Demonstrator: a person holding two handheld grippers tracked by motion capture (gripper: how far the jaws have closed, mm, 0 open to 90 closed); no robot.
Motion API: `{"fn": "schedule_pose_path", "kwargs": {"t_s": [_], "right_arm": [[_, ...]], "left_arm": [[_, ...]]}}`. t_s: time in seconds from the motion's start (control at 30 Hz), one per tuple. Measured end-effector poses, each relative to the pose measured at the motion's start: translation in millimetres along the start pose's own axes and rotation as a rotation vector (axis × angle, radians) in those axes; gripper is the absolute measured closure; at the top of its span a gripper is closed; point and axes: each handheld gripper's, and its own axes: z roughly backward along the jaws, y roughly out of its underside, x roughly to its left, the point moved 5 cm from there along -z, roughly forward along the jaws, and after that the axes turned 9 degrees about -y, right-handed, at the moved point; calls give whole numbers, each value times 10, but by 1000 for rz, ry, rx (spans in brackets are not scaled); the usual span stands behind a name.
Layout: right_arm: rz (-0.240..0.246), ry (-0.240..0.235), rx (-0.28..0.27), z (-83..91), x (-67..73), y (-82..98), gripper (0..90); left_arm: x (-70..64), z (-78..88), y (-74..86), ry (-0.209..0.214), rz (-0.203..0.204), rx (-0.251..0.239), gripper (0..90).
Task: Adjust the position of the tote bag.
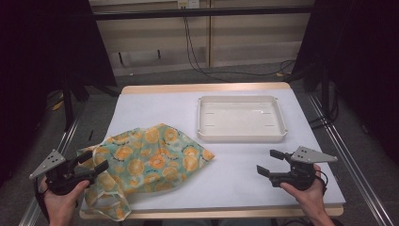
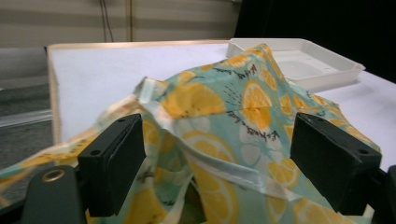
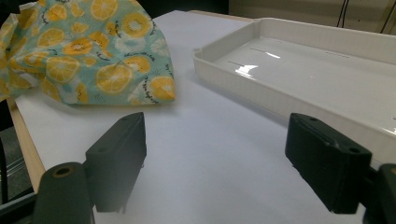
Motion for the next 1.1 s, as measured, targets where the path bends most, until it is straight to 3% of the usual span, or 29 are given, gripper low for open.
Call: {"fn": "schedule_pose_path", "kwargs": {"t_s": [0.03,0.07,0.13,0.27,0.33,0.43,0.57,0.7,0.77,0.8,0.9,0.93,0.97,1.1], "right_arm": [[0,-2,-1,1,3,-1,199],[1,-4,-1,4,4,-2,199],[2,-2,-5,10,6,-6,207],[-5,3,-7,20,-3,-6,214],[-4,2,-7,17,-6,-7,216],[-1,2,-5,5,0,-12,224],[3,-6,-7,-8,10,-26,231],[5,-16,-11,-46,39,-74,245],[10,-30,-13,-77,68,-106,249],[19,-42,-13,-114,107,-136,257],[29,-56,-8,-155,150,-165,261],[41,-76,-6,-207,191,-194,266],[43,-84,-3,-233,211,-206,269],[56,-117,0,-347,277,-274,279]], "left_arm": [[-20,-22,10,5,-12,7,201],[-69,-68,24,40,-2,4,251],[-84,-100,38,73,-5,8,412],[-110,-136,72,96,3,15,574],[-130,-132,80,118,3,7,743],[-170,-117,62,144,9,-7,897],[-235,-99,2,170,5,-15,900],[-384,-100,-119,195,-21,-28,900],[-436,-107,-167,210,-32,-32,900],[-493,-118,-213,238,-40,-43,900],[-540,-131,-247,235,-53,-43,900],[-592,-155,-273,264,-51,-47,900],[-610,-165,-285,244,-62,-41,900],[-719,-220,-352,262,-76,-41,900]]}}
